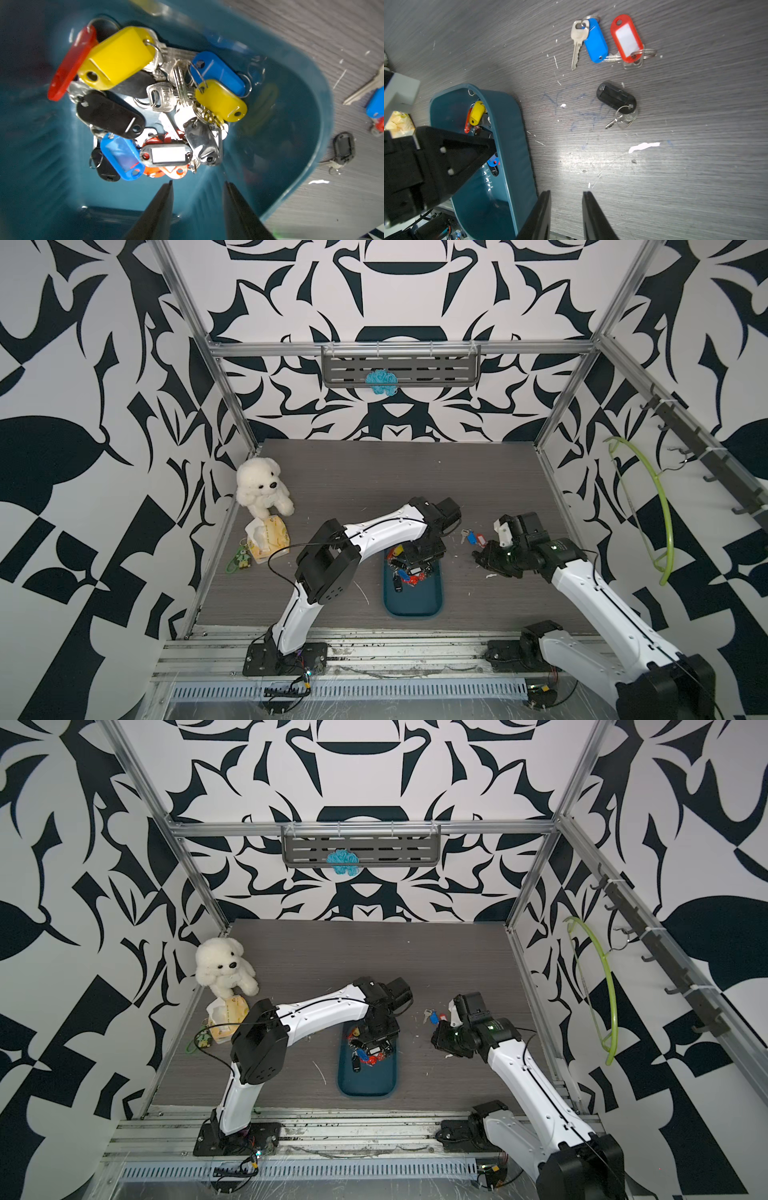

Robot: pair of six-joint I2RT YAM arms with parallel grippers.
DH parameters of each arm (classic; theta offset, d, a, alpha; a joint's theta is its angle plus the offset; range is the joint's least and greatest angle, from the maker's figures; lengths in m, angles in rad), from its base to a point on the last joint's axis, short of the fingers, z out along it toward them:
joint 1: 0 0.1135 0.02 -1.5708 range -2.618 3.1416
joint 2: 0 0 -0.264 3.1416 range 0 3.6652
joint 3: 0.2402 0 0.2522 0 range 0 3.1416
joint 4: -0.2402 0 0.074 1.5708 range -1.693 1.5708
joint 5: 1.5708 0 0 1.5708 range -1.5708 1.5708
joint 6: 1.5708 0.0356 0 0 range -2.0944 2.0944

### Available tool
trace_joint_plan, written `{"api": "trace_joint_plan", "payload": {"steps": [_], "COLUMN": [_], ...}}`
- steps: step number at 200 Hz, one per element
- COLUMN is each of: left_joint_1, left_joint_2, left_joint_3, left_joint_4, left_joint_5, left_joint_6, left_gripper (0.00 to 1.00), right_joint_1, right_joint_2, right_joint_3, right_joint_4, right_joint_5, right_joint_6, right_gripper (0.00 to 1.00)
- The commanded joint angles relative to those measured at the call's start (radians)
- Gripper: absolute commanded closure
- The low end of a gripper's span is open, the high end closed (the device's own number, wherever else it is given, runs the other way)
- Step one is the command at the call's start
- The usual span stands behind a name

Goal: Take the keys out of the storage box
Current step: Pick up the key from the storage box.

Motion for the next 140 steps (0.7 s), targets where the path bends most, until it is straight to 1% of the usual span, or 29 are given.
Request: {"api": "trace_joint_plan", "payload": {"steps": [1,62,140], "left_joint_1": [-0.004,-0.004,-0.004], "left_joint_2": [0.029,0.022,0.027], "left_joint_3": [0.02,-0.036,-0.06], "left_joint_4": [-0.045,-0.001,0.026], "left_joint_5": [0.004,0.022,0.037], "left_joint_6": [-0.014,-0.024,-0.023], "left_gripper": [0.55,0.61,0.63], "right_joint_1": [-0.004,-0.003,-0.005], "right_joint_2": [-0.016,-0.021,-0.019], "right_joint_3": [-0.002,0.004,0.012], "right_joint_4": [0.012,0.006,-0.004], "right_joint_5": [-0.018,-0.019,-0.019], "right_joint_6": [-0.012,-0.014,-0.017], "right_gripper": [0.69,0.69,0.69]}}
